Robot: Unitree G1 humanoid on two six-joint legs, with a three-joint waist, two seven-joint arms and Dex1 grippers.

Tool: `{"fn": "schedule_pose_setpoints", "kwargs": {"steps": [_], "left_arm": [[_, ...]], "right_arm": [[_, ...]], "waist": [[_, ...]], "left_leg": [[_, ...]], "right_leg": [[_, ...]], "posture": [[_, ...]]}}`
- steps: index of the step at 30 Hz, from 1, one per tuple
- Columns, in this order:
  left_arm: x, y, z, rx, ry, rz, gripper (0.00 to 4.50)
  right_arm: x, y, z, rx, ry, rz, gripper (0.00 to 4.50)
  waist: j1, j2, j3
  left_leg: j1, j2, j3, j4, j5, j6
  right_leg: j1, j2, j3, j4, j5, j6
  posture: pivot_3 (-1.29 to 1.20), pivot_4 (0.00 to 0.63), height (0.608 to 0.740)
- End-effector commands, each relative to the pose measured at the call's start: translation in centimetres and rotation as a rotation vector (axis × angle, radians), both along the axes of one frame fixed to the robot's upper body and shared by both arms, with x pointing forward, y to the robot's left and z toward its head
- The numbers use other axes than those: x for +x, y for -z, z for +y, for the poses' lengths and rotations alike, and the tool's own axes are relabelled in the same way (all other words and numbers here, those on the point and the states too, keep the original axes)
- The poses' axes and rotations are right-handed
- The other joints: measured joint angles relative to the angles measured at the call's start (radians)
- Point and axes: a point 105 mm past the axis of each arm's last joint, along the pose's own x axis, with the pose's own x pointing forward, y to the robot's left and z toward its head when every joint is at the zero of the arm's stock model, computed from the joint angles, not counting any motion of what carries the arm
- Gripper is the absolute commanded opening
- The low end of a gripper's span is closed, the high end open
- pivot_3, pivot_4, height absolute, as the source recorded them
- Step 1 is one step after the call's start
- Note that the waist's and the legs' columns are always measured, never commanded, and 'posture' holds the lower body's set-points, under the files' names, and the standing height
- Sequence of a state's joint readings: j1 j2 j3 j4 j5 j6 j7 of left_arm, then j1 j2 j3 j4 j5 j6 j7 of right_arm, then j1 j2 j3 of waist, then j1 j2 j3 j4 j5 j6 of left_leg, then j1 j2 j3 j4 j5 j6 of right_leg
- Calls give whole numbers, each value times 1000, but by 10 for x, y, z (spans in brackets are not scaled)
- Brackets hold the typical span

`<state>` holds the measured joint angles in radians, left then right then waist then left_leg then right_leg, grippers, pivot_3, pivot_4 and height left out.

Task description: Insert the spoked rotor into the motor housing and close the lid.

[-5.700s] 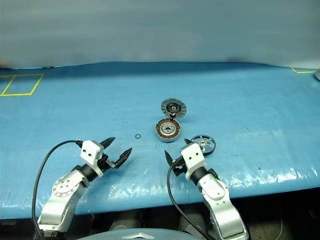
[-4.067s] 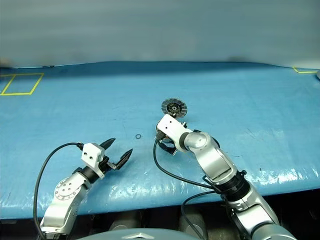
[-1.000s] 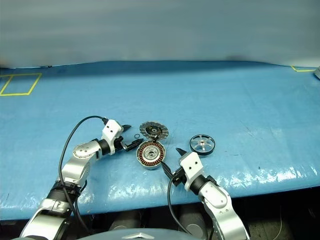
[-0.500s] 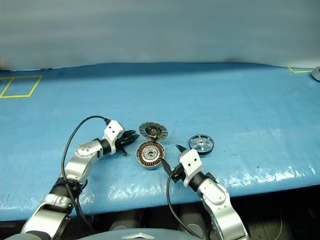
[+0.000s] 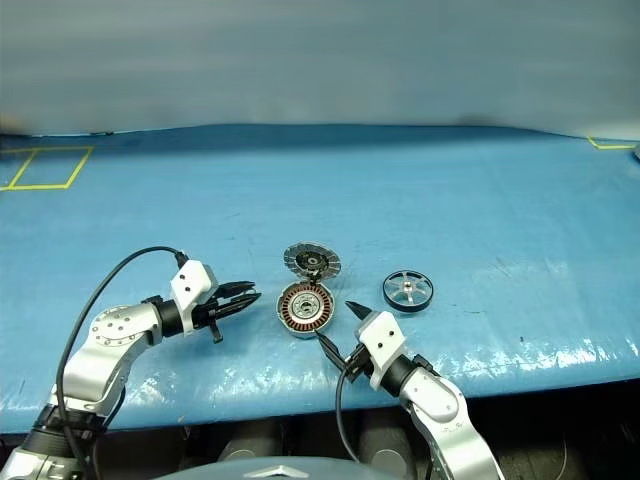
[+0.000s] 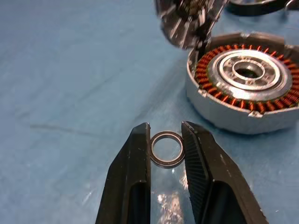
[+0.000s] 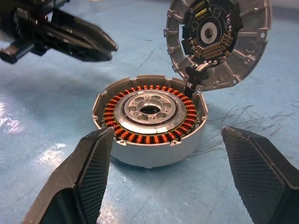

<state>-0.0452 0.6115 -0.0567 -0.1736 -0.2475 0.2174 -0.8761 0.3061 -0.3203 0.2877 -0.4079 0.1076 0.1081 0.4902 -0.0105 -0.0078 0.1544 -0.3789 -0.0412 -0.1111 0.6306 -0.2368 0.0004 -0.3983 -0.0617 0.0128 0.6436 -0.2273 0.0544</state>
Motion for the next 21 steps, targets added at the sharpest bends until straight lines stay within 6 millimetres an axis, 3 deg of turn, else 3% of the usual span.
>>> {"fn": "schedule_pose_setpoints", "kwargs": {"steps": [1, 5, 10, 14, 21], "left_arm": [[-6, -25, -18, -21, 109, -50, 647], [-4, -30, -32, -4, 171, -72, 647], [4, -22, -48, 35, 216, -90, 647], [5, -19, -63, -20, 265, -92, 647], [2, -2, -71, 22, 331, -77, 647]], "right_arm": [[-2, -7, 5, 16, -56, -32, 3876], [-2, -5, 5, 5, -77, -24, 3876], [1, -2, 4, -12, -72, -25, 3876], [3, 1, 2, -24, -57, -26, 3876], [6, 2, 1, -33, -47, -28, 3876]], "waist": [[-1, 0, 0], [-2, 0, 0], [-1, 0, 1], [-1, -1, 1], [-2, -1, 1]], "left_leg": [[0, 0, 0, 0, 0, 0], [0, 0, 0, -1, 0, 0], [0, 0, 1, -1, 0, 0], [0, 0, 1, 0, 0, 0], [0, 0, 1, 0, 0, 0]], "right_leg": [[0, 0, 0, 0, 0, 0], [0, 1, 0, 0, 0, 0], [0, 1, 0, 0, 0, 0], [0, 1, 0, 0, 0, 0], [0, 2, 0, 0, 3, 5]], "posture": [[0, 150, 740], [0, 150, 740], [0, 150, 740], [0, 150, 740], [0, 150, 740]]}}
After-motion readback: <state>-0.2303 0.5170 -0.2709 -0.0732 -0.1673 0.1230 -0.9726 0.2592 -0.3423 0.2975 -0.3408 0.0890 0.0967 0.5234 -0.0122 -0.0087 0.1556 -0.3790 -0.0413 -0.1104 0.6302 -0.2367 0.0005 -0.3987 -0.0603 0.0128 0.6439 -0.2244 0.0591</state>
